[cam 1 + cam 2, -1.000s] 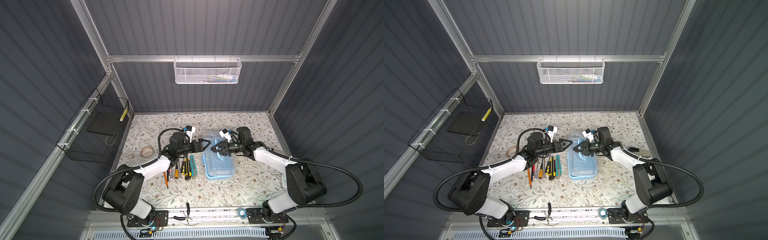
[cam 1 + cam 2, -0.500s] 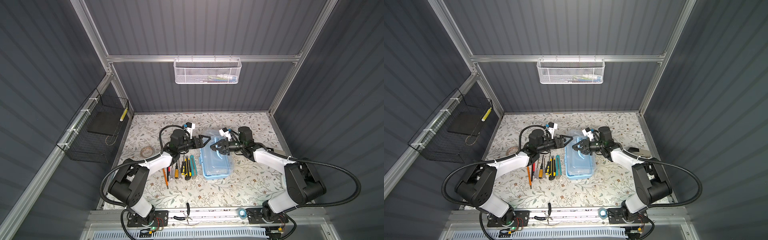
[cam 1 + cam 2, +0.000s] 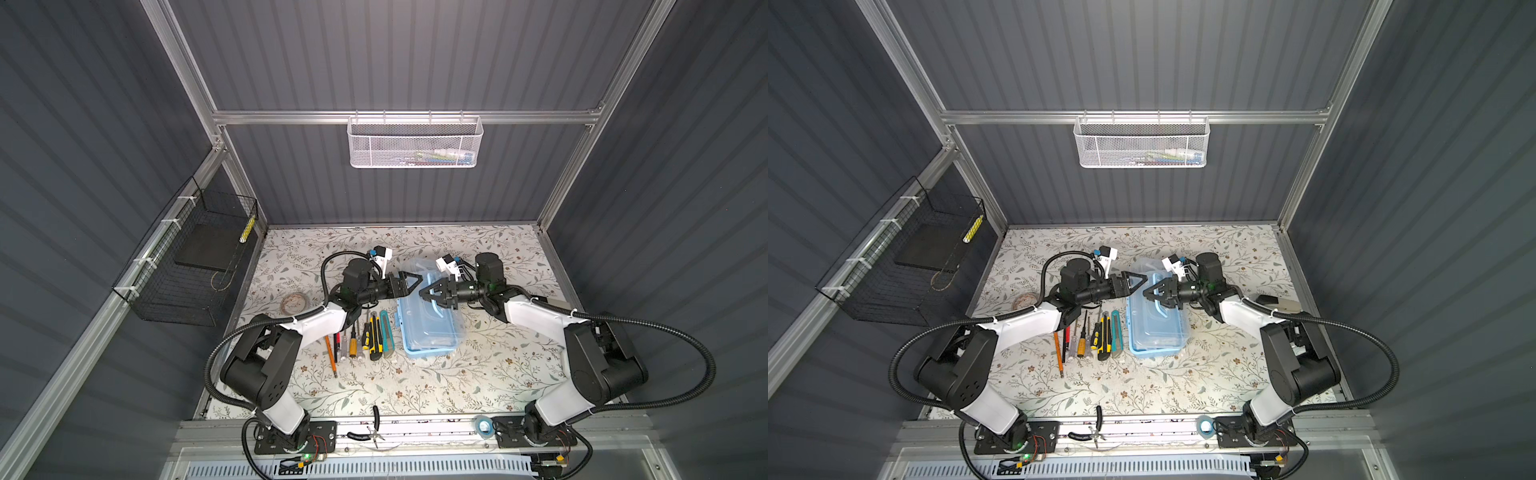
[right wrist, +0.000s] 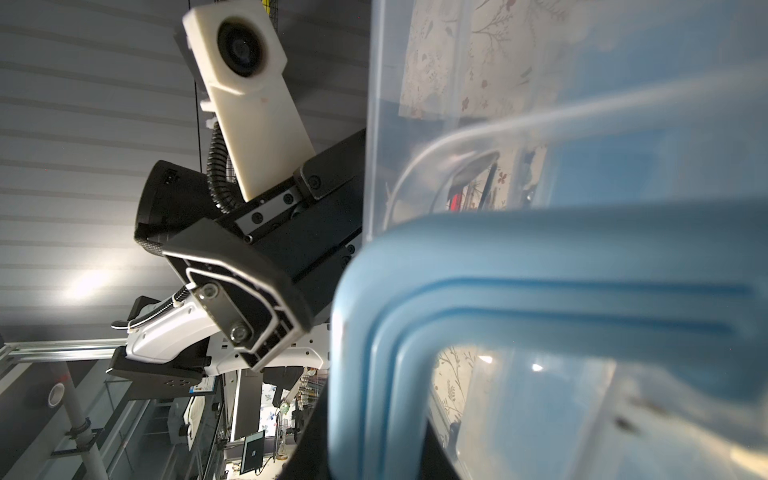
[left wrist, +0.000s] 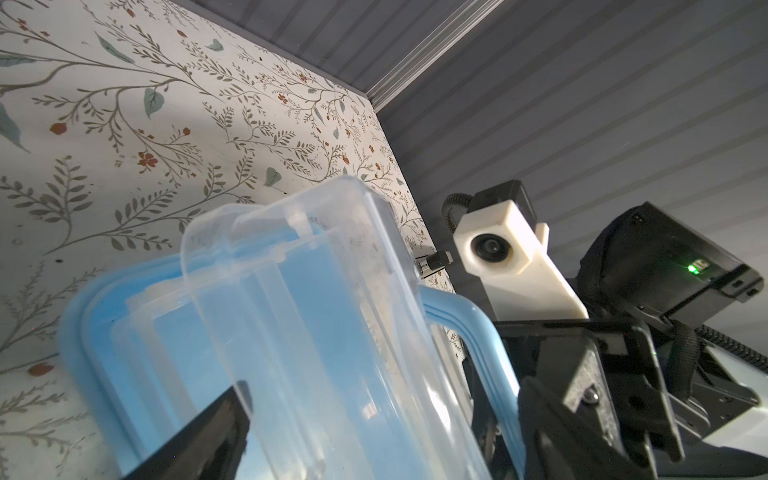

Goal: Pack the tool kit

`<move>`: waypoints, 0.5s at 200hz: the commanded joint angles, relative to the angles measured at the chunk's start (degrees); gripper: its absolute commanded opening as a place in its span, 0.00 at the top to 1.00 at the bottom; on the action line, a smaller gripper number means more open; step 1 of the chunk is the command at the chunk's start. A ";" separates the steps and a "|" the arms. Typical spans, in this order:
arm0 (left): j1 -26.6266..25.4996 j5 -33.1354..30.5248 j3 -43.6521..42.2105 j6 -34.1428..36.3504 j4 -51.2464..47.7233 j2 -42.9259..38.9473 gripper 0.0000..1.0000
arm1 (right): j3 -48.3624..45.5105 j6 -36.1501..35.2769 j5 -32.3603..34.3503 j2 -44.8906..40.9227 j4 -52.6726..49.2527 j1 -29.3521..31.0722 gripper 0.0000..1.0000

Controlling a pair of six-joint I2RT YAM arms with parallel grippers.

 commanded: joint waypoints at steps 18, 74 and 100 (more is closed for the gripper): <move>0.30 3.86 3.77 -3.77 6.96 4.49 0.00 | 2.93 -9.14 2.13 -3.80 -8.72 -0.24 0.48; 0.21 3.65 6.58 -4.23 5.84 4.20 0.00 | 4.67 -17.62 14.04 -10.54 -27.12 -2.45 0.35; -0.67 3.49 8.95 -4.81 5.14 4.11 0.00 | 2.93 -17.82 19.31 -17.24 -29.87 -6.10 0.33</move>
